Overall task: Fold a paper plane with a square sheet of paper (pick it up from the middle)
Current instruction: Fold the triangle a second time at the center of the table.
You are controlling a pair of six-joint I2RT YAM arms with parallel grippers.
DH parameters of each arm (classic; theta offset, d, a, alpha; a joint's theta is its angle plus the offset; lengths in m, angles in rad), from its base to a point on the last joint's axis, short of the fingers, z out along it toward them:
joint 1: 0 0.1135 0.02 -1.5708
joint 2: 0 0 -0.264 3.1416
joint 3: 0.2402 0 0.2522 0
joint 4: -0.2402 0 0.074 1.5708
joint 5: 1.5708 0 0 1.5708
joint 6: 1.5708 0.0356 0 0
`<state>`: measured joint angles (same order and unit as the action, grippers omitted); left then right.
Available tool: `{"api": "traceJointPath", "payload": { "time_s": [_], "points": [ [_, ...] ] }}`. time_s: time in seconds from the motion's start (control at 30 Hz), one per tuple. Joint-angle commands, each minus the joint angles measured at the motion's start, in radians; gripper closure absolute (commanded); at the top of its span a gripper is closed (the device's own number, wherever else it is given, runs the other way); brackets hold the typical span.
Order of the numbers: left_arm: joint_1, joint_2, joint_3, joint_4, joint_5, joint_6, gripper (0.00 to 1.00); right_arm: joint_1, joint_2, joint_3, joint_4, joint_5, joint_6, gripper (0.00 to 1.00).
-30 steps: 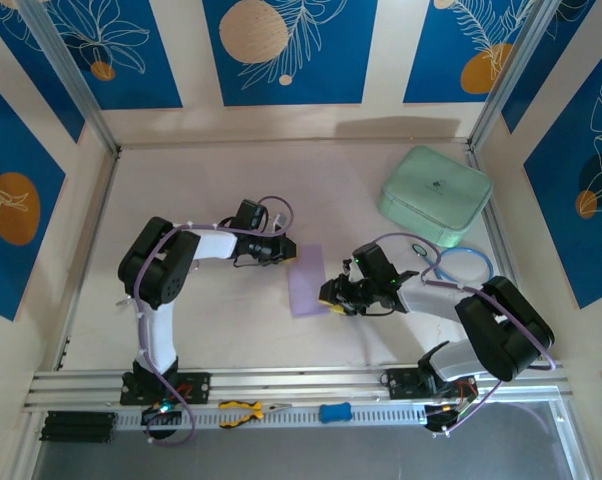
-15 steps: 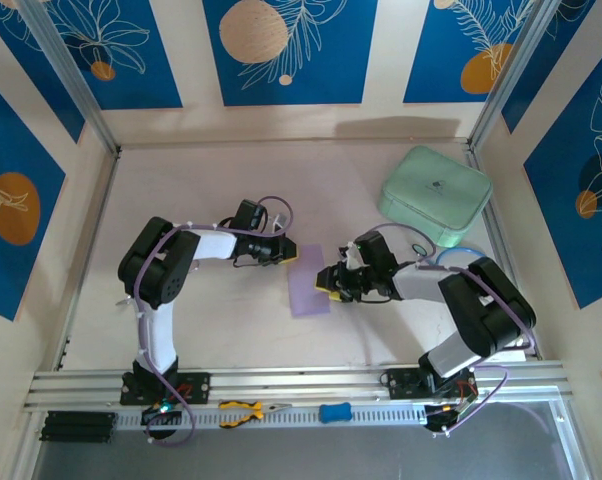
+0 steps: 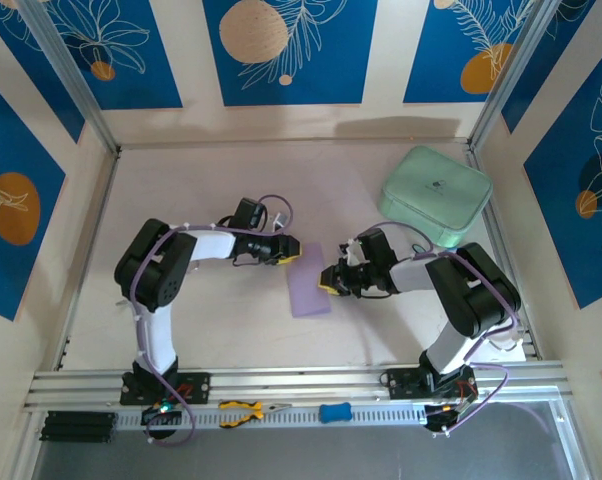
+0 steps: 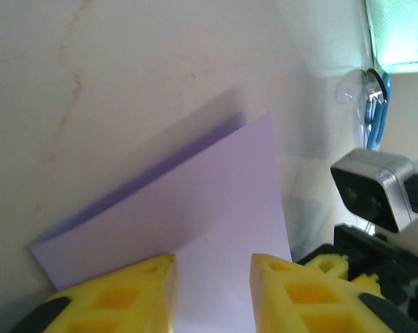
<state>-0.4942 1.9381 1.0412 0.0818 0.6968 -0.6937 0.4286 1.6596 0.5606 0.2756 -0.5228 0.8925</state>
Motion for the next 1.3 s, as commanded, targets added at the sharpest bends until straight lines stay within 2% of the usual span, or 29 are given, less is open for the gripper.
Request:
{"api": "traceJointPath", "payload": {
  "time_s": [0.0, 0.1, 0.23, 0.43, 0.73, 0.87, 1.0, 1.27],
  "points": [
    [-0.018, -0.121, 0.007, -0.078, -0.032, 0.032, 0.57, -0.013, -0.006, 0.014, -0.001, 0.009, -0.008, 0.91],
    [-0.034, -0.196, -0.007, -0.110, -0.079, 0.063, 0.53, -0.020, -0.026, 0.004, 0.002, 0.035, 0.010, 0.92],
    [-0.075, -0.268, -0.051, -0.127, -0.143, 0.121, 0.52, -0.034, -0.047, -0.001, -0.013, 0.048, 0.021, 0.93],
    [-0.201, -0.331, -0.130, -0.166, -0.260, 0.233, 0.52, -0.045, -0.062, 0.001, -0.036, 0.052, 0.032, 0.93],
    [-0.401, -0.445, -0.186, -0.237, -0.475, 0.356, 0.44, -0.046, -0.059, 0.014, -0.029, 0.005, 0.035, 0.87],
    [-0.495, -0.464, -0.185, -0.254, -0.599, 0.417, 0.41, -0.047, -0.045, 0.023, -0.021, -0.023, 0.032, 0.87],
    [-0.597, -0.494, -0.212, -0.223, -0.790, 0.471, 0.42, -0.045, -0.024, 0.039, -0.040, -0.038, 0.023, 0.90],
    [-0.702, -0.399, -0.143, -0.257, -0.908, 0.563, 0.34, -0.047, -0.017, 0.062, -0.078, -0.046, 0.008, 0.90]
  ]
}}
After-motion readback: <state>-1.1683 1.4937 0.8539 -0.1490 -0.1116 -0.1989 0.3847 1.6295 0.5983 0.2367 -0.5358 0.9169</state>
